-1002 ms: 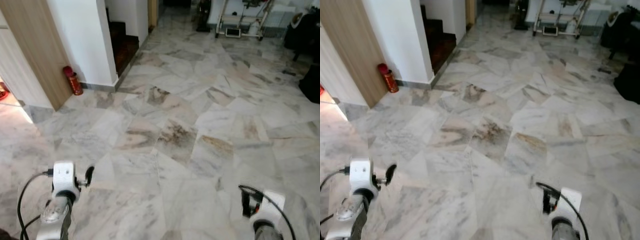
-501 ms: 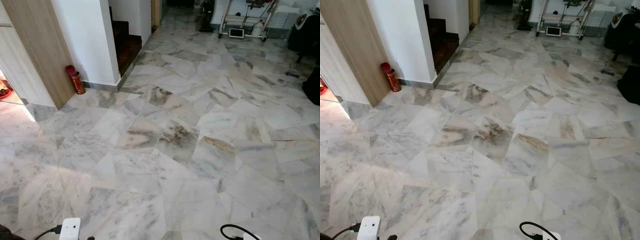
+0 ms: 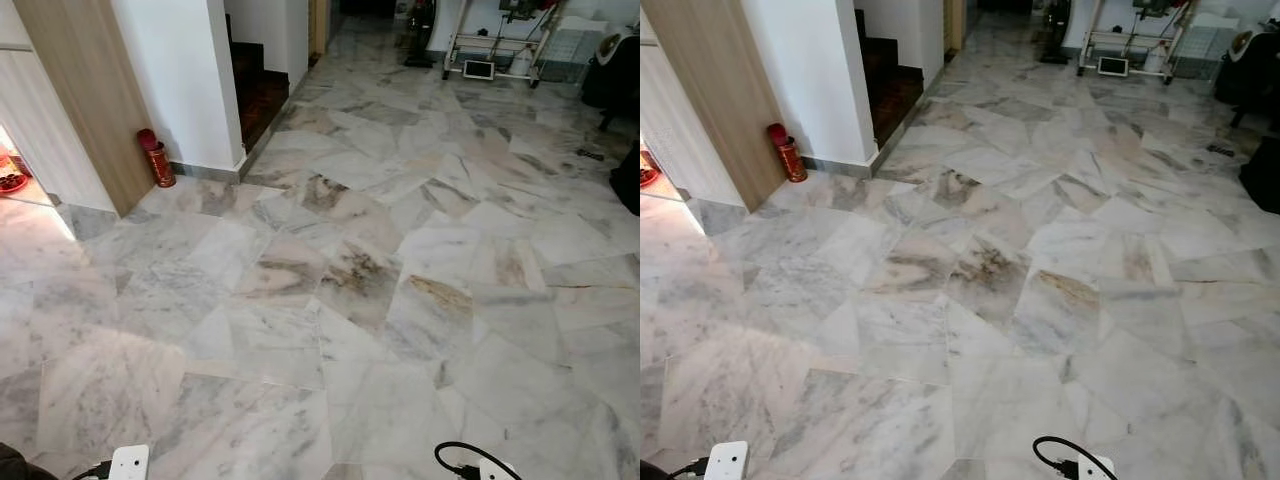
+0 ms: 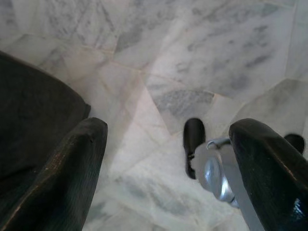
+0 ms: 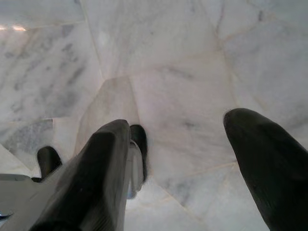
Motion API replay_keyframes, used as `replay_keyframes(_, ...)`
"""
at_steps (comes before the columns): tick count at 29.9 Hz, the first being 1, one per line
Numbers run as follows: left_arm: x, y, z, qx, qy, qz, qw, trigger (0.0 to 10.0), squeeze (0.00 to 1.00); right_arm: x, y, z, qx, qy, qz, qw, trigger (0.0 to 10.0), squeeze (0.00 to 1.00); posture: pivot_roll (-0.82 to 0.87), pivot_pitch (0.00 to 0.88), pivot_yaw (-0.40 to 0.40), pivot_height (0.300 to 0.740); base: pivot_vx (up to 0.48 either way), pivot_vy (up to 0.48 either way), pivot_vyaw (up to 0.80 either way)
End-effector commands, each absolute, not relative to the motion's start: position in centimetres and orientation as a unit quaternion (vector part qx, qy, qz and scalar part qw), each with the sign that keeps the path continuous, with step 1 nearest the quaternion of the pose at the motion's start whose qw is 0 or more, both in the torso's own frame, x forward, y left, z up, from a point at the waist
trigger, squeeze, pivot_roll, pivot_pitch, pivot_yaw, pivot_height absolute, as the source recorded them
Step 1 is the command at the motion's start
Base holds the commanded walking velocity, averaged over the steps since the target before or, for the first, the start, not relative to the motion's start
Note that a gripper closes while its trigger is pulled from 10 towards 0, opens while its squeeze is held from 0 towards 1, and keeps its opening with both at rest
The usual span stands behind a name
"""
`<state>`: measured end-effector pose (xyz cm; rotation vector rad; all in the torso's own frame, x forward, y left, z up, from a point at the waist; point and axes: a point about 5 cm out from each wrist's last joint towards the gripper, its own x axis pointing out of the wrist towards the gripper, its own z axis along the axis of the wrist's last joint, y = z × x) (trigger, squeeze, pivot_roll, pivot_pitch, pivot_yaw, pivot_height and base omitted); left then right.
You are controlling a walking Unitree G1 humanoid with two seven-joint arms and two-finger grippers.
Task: Move the pillow to the sofa from floor
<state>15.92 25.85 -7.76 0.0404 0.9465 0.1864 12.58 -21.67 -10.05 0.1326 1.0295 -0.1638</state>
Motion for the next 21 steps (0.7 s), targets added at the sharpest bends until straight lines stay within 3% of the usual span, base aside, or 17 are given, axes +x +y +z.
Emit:
replay_keyframes(1, 15.1, 26.1, -8.0, 0.019, 0.466, 0.091, 0.88, 10.0, 0.0, 12.8, -21.4, -10.0, 0.066, 0.487, -0.078, 0.867, 10.0, 0.0, -0.05, 0.0, -0.014, 0.74, 0.0, 0.0, 0.8)
replay_keyframes(21, 15.7, 26.2, -7.8, 0.023, 0.465, 0.089, 0.881, 10.0, 0.0, 13.9, -21.4, -9.7, 0.066, 0.483, -0.071, 0.87, 10.0, 0.0, -0.02, 0.0, -0.005, 0.74, 0.0, 0.0, 0.8)
